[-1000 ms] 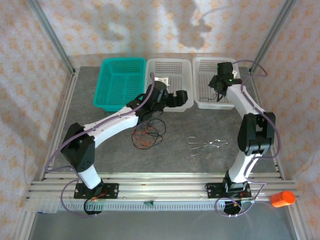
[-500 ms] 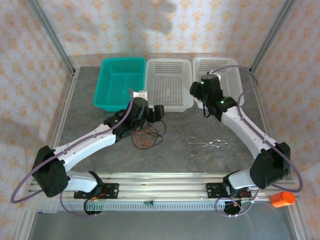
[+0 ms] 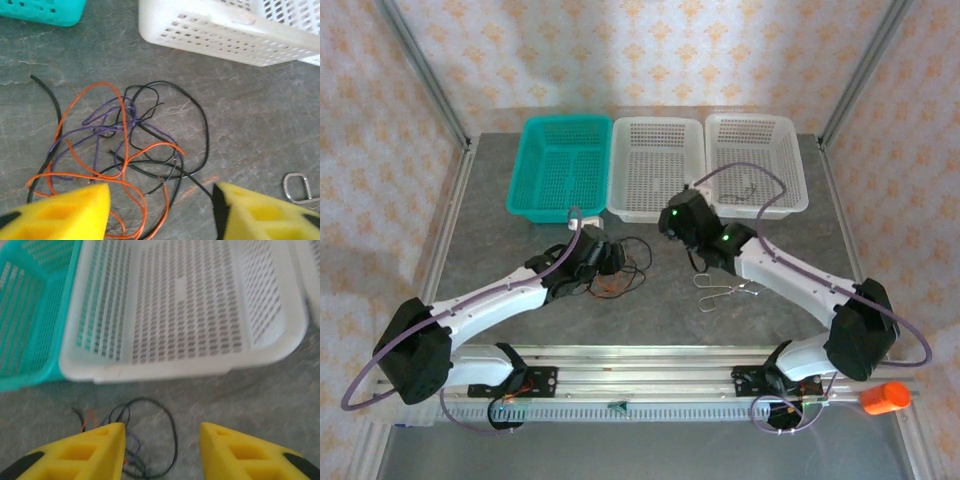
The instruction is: Untangle the cables
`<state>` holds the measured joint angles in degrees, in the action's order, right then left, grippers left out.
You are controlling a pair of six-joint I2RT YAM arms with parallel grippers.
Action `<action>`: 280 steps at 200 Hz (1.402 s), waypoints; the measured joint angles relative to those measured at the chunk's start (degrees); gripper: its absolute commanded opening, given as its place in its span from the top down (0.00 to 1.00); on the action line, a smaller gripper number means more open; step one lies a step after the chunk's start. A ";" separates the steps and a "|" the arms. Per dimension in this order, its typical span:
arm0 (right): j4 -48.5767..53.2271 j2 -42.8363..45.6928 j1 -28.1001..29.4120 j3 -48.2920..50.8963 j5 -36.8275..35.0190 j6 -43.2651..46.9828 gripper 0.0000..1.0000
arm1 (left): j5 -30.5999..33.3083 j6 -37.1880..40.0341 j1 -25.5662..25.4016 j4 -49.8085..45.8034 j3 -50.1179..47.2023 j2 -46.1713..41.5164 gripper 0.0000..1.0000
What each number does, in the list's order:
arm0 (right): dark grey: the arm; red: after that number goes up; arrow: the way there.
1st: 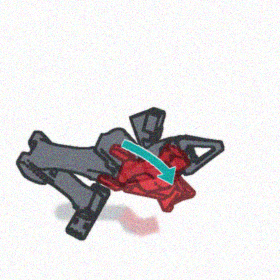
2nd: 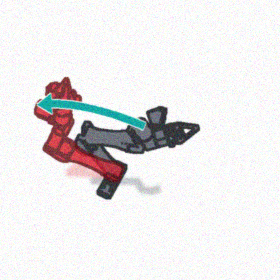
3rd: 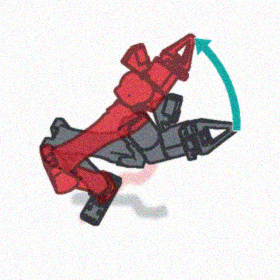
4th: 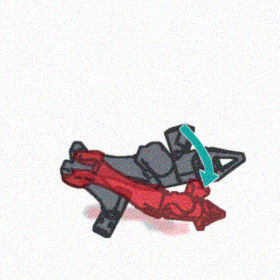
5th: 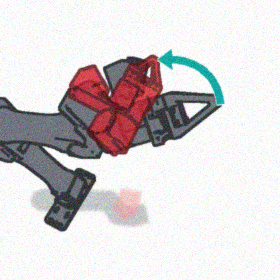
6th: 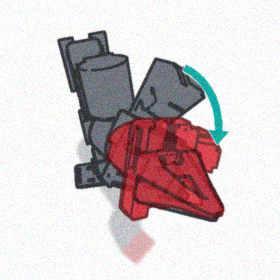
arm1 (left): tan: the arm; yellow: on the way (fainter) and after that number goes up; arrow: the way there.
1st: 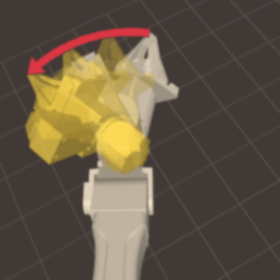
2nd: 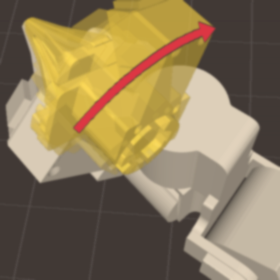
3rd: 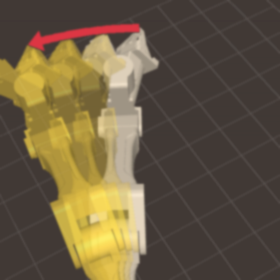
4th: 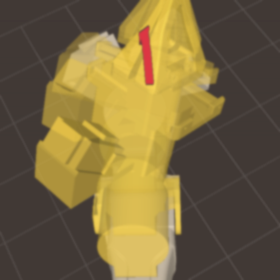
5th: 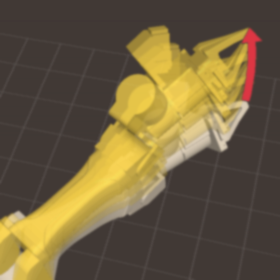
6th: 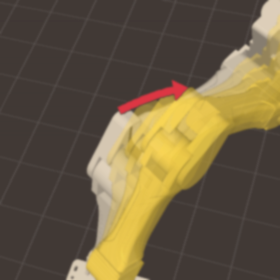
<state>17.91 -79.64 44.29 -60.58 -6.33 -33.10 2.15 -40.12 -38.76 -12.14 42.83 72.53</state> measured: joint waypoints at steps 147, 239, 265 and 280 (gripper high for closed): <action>-9.53 -8.13 5.79 6.75 12.41 -16.26 0.67 | -6.14 5.95 5.49 -6.54 7.67 12.24 0.73; -13.77 -8.11 1.97 10.95 18.12 -19.45 0.68 | -5.73 10.27 5.49 -9.92 12.26 16.96 0.73; -14.56 -8.11 1.75 11.58 19.54 -19.87 0.68 | -5.70 10.69 5.49 -10.29 13.09 18.08 0.73; -14.56 -8.04 1.77 11.58 19.69 -19.85 0.68 | -5.70 10.73 5.49 -10.45 13.44 18.86 0.73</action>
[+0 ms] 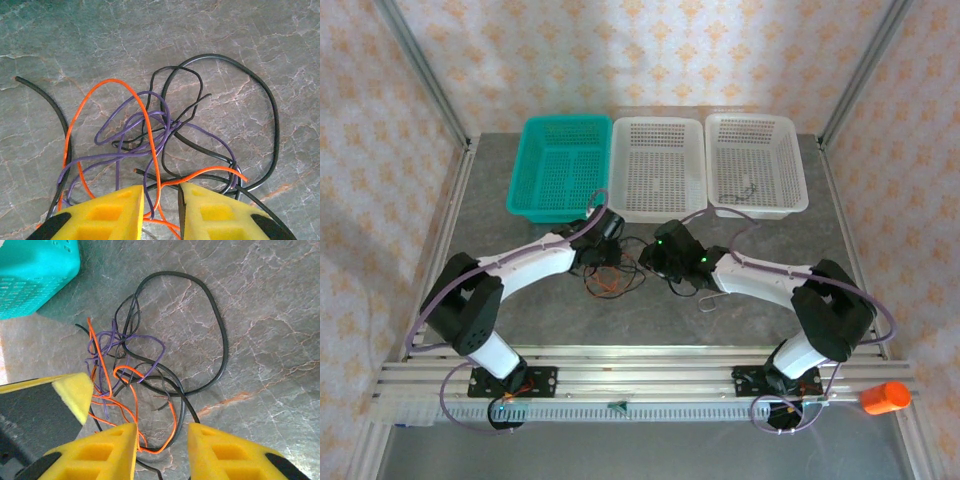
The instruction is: Untangle the cables
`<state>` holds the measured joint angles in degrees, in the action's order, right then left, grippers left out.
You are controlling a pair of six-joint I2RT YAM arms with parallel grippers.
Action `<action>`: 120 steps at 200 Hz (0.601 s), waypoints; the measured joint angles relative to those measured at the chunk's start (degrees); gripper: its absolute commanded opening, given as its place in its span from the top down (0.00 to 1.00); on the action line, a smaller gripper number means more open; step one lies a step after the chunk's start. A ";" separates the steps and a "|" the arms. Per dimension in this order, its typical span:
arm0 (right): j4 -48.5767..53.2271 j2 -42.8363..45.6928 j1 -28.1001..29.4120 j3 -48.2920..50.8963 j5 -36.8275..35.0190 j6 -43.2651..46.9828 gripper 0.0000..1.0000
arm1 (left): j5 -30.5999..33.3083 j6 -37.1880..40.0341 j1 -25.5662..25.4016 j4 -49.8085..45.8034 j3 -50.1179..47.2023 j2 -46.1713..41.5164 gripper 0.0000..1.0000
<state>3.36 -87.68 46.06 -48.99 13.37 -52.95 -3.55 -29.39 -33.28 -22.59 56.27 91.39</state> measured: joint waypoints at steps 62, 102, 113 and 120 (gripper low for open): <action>0.09 0.00 -0.15 0.00 -0.07 0.00 0.67 | -0.07 0.20 0.00 -0.37 0.76 1.79 0.72; 0.55 0.00 -0.15 -0.02 -0.44 0.02 0.67 | -0.33 0.42 0.00 -0.37 0.96 2.86 0.72; 0.70 0.00 -0.15 -0.02 -0.48 0.02 0.67 | -0.48 0.42 0.00 -0.35 0.96 2.93 0.71; 0.83 0.00 -0.15 -0.02 -0.50 0.02 0.68 | -0.50 0.42 0.00 -0.35 0.96 2.95 0.71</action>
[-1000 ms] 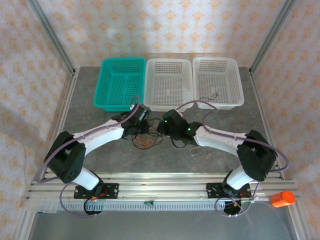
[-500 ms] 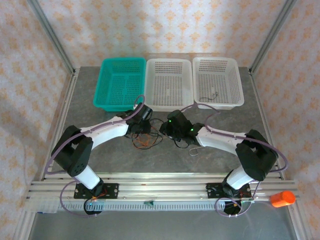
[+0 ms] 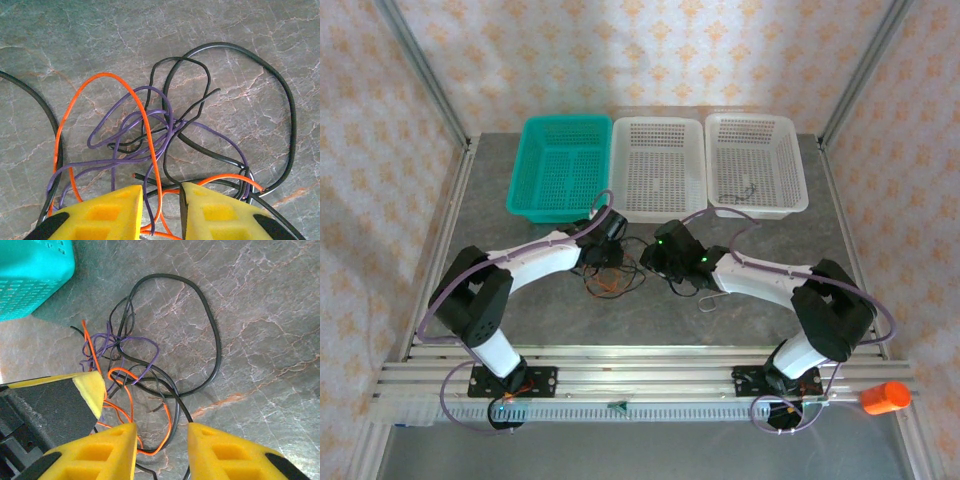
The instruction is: Untangle the cables
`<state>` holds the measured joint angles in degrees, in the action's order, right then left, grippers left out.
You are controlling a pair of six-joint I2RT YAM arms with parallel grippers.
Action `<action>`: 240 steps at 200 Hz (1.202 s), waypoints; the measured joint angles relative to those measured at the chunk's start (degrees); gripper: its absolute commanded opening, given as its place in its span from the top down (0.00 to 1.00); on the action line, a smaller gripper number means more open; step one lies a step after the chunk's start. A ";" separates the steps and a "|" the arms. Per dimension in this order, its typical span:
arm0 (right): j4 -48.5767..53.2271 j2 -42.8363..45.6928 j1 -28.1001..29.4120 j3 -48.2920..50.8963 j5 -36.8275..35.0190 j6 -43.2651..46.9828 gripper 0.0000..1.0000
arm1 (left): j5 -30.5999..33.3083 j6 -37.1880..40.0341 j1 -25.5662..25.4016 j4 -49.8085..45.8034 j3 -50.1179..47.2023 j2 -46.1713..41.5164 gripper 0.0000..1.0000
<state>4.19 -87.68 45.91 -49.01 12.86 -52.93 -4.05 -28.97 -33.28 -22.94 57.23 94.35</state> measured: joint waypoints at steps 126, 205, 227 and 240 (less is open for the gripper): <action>0.55 0.15 0.00 -0.02 -0.87 0.00 0.68 | 0.02 -0.02 0.00 0.83 -0.44 2.29 0.76; 1.03 1.38 0.00 -0.02 -2.21 0.13 0.67 | 0.59 -0.09 0.00 0.76 -0.42 1.99 0.86; 1.40 2.36 0.00 -0.02 -3.10 0.44 0.66 | 1.01 -0.09 0.00 0.70 -0.42 0.72 0.89; 1.79 2.95 0.00 -0.02 -3.80 0.70 0.64 | 1.33 -0.11 0.00 0.68 -0.42 -0.74 0.90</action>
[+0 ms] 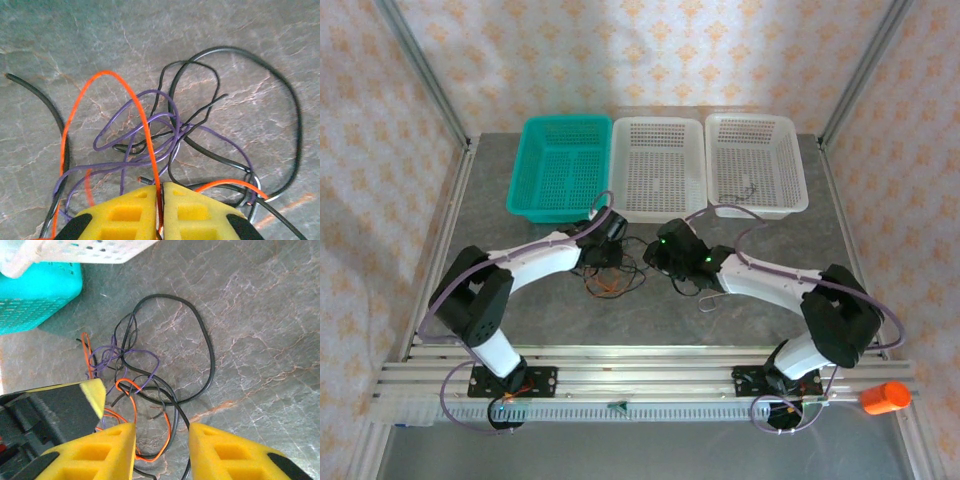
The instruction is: Untangle the cables
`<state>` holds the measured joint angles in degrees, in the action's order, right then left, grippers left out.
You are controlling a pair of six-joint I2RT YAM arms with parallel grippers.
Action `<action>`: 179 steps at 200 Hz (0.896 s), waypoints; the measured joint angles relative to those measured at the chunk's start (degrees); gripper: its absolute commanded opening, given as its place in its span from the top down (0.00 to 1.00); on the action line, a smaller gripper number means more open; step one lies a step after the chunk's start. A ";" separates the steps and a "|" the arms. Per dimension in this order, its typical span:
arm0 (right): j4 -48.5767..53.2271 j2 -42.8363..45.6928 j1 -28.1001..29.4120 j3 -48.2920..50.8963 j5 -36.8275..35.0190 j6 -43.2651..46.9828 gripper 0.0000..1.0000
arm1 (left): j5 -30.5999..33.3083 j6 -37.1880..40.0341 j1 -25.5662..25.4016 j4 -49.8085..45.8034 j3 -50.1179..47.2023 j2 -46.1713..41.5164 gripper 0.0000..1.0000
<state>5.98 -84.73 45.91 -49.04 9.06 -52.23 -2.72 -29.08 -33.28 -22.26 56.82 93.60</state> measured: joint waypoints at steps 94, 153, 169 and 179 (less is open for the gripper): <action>-0.74 8.52 0.00 0.20 -5.51 7.93 0.43 | 0.24 -0.31 0.00 0.26 -0.02 -14.71 1.00; -7.96 16.48 0.04 4.09 -11.19 16.98 0.19 | -4.52 1.51 0.00 4.13 -0.20 -23.23 1.00; -10.01 18.75 0.04 5.95 -13.66 19.52 0.16 | -6.93 2.29 0.00 5.25 -0.39 -24.28 1.00; -10.58 19.71 0.04 6.40 -14.91 21.07 0.18 | -8.37 2.75 0.00 5.73 -0.44 -24.81 1.00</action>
<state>-4.60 -65.01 45.95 -42.63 -5.85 -31.16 -11.09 -26.33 -33.28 -16.53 56.38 68.79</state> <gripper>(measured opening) 0.833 0.047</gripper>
